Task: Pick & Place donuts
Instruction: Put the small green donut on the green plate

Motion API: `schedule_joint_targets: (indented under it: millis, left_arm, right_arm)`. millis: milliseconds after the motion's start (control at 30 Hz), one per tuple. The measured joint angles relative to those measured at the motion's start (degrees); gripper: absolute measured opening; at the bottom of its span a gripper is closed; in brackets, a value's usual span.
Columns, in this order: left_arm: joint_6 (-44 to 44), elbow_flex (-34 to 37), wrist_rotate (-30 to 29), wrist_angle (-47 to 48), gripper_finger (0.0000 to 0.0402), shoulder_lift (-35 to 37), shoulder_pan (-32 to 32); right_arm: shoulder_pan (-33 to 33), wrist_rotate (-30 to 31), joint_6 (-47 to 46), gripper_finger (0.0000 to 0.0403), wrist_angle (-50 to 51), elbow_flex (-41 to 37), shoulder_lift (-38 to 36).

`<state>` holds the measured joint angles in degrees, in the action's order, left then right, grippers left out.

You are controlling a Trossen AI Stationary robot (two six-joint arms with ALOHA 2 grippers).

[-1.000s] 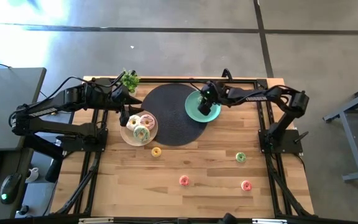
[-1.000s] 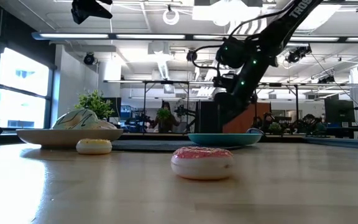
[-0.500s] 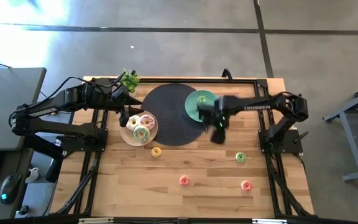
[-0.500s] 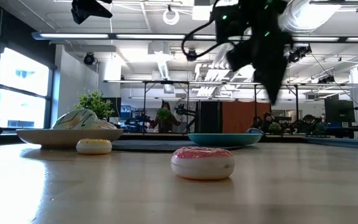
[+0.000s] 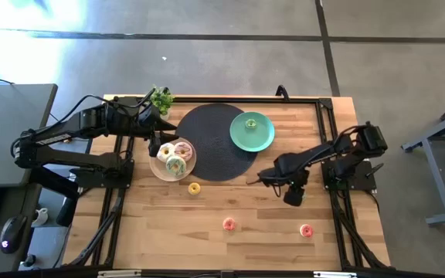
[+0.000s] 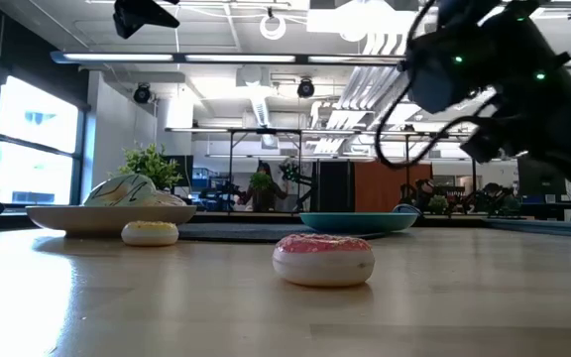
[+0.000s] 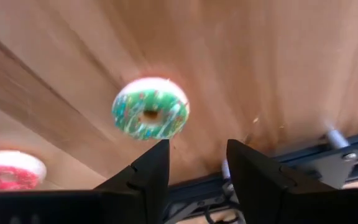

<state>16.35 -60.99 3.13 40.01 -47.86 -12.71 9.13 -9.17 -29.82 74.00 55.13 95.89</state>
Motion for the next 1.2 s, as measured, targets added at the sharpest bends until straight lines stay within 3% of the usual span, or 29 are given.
schedule_joint_targets:
  millis: [133,367,533,667,833,900,1000,1200]
  left_arm:
    - [0.4,0.0,0.0,0.0,0.0191,0.0,0.0]
    - [0.5,0.0,0.0,0.0,0.0191,0.0,0.0]
    - [0.4,0.0,0.0,0.0,0.0191,0.0,0.0]
    - [0.2,0.0,-0.1,0.0,0.0191,0.0,0.0]
    - [-0.9,0.0,-0.3,-0.1,0.0191,0.0,0.0]
    - [-1.0,0.0,-0.2,-0.1,0.0191,0.0,0.0]
    - [-1.0,0.0,-0.2,-0.1,0.0191,0.0,0.0]
    - [-1.0,0.0,-0.2,-0.1,0.0191,0.0,0.0]
  right_arm:
    - [1.0,-0.9,-0.7,0.0152,-2.5,-2.3,0.0]
    - [1.0,-4.3,-2.7,0.0151,-16.1,-8.3,0.0]
    - [1.0,-3.0,-4.6,0.0146,-15.9,-10.7,-0.2]
    - [1.0,-4.5,-4.3,0.0109,-16.5,-10.0,0.0]
    - [0.0,-3.9,-4.3,0.0024,-17.1,-3.5,0.1]
    - [-0.9,-1.7,-3.2,0.0011,-17.0,0.3,0.1]
    - [-2.5,4.4,2.5,0.0027,-18.9,7.2,0.1]
    - [-9.3,25.1,14.3,0.0018,-28.9,17.3,0.0]
